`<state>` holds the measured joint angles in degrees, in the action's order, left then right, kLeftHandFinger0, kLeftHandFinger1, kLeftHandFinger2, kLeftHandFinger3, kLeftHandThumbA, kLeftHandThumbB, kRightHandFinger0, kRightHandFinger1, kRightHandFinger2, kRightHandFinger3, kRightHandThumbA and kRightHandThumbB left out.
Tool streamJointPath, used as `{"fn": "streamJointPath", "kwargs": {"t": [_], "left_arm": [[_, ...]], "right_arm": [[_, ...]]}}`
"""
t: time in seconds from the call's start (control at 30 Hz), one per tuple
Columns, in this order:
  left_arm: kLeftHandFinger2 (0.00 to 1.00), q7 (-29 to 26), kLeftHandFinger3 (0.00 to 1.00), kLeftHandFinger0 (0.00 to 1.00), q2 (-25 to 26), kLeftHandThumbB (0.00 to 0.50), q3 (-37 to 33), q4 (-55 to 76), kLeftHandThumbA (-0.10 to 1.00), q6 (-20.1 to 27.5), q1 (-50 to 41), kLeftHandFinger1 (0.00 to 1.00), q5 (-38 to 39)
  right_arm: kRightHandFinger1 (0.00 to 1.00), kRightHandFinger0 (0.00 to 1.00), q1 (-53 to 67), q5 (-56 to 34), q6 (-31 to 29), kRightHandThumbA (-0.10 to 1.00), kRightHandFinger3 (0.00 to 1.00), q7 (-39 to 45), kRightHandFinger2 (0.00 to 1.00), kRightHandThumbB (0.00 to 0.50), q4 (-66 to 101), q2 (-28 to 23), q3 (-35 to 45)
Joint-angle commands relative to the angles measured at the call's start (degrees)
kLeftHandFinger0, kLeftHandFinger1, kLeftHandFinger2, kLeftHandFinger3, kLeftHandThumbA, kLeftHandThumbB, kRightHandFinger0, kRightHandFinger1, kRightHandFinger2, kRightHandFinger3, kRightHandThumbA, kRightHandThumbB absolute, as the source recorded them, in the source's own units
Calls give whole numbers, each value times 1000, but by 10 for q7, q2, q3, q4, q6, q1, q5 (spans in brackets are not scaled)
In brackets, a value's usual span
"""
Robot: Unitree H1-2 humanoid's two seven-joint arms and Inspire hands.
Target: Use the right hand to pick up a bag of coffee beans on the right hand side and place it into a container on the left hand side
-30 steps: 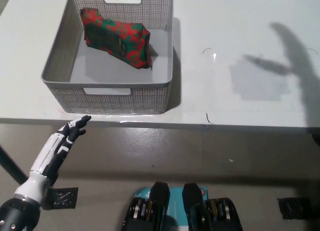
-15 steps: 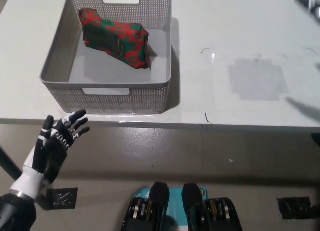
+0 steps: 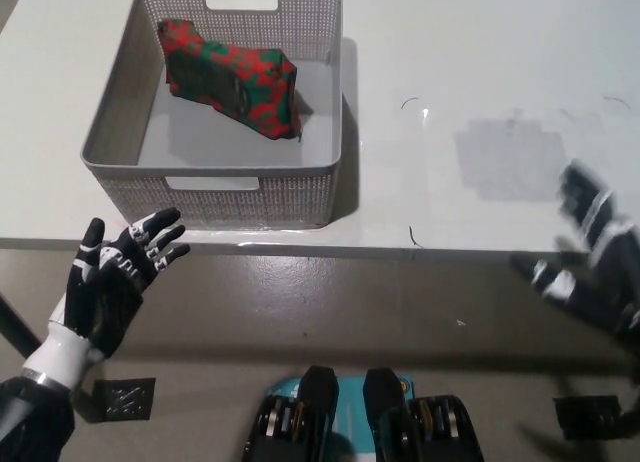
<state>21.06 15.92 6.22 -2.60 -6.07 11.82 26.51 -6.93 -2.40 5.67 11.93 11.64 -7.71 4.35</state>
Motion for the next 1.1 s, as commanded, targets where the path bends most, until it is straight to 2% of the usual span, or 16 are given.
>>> {"fn": "streamJointPath", "kwargs": {"t": [0.0,0.07,0.27,0.53,0.73,0.9,0.97,1.07], "left_arm": [[1000,12,1000,1000,2,500,3,-2,949,12,11,1000,3],[1000,10,1000,1000,1,500,4,-3,954,10,11,1000,3],[1000,5,1000,1000,-1,500,7,-5,948,34,5,1000,-12],[1000,2,1000,1000,3,500,-8,17,917,75,-24,1000,-63],[1000,-1,1000,1000,0,500,-3,57,920,90,-68,1000,-74],[1000,-6,1000,1000,0,500,1,76,916,91,-103,1000,-78],[1000,-2,1000,1000,1,500,-3,75,911,96,-113,1000,-82],[1000,-1,1000,1000,-4,500,-10,70,898,103,-116,1000,-87]], "right_arm": [[1000,1000,26,-58,-60,1000,1000,23,1000,377,-20,24,-18],[1000,1000,49,-80,-80,1000,1000,36,1000,352,-31,34,-25],[1000,1000,116,-113,-131,1000,1000,60,1000,325,-47,57,-47],[1000,1000,169,-125,-190,1000,1000,64,1000,341,-86,86,-71],[1000,1000,165,-135,-187,1000,1000,67,1000,309,-106,81,-74],[1000,1000,155,-122,-183,1000,1000,57,1000,327,-110,80,-74],[1000,1000,148,-123,-188,1000,1000,58,1000,308,-115,79,-73],[1000,1000,137,-122,-187,1000,1000,54,1000,333,-118,78,-70]]}}
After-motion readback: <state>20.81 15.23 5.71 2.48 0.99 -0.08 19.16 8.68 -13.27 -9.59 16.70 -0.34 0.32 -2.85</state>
